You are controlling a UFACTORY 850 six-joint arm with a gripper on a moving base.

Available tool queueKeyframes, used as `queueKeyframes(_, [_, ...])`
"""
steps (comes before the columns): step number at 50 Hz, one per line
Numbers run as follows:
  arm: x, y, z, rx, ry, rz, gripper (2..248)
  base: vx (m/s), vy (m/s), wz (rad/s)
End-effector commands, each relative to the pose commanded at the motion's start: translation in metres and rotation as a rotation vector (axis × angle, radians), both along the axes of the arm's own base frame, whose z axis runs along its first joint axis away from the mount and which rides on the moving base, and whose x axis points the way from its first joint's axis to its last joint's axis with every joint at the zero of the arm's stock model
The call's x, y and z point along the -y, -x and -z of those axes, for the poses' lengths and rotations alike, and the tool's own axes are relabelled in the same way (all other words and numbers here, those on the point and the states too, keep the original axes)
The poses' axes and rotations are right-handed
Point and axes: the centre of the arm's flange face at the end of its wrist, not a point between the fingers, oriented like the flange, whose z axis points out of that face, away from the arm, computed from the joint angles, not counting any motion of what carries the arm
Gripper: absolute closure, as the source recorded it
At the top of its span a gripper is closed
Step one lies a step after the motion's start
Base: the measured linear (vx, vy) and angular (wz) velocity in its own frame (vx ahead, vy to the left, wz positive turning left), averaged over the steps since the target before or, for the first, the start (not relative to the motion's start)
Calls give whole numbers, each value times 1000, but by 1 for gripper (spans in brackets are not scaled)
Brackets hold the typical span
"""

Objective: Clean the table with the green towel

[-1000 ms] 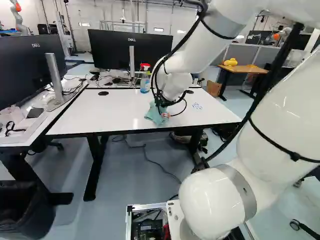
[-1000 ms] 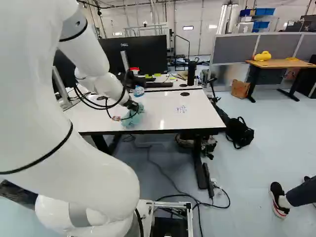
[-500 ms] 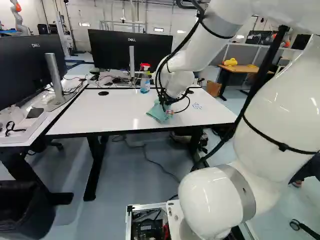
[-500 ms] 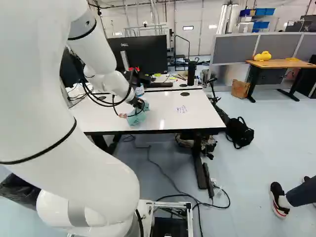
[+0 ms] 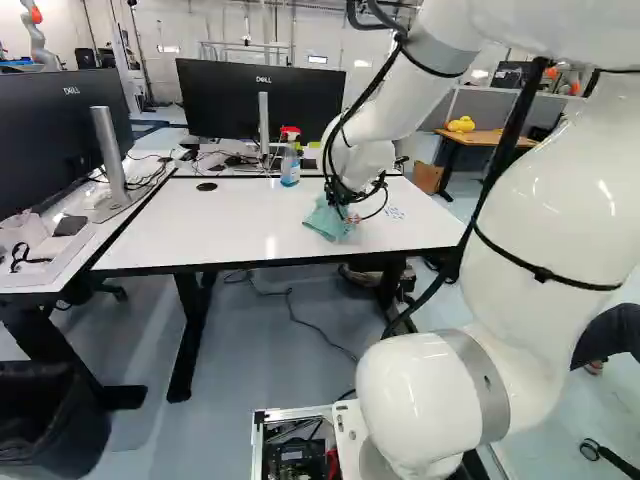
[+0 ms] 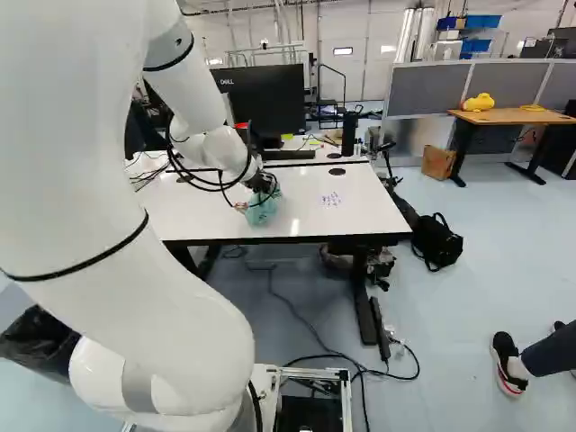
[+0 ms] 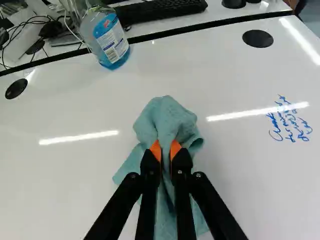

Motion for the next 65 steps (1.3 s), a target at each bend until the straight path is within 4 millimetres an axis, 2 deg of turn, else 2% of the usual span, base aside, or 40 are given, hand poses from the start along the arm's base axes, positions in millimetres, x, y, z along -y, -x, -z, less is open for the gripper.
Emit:
queueKeyframes(10, [-1, -18, 0, 4, 26, -33, 210, 0, 0, 0])
queueKeyframes(22, [-1, -19, 4, -3, 26, -33, 210, 0, 0, 0])
queueKeyframes(50, [9, -34, 36, -66, 27, -12, 210, 0, 0, 0])
queueKeyframes(65, [16, -37, 36, -65, 27, 1, 210, 0, 0, 0])
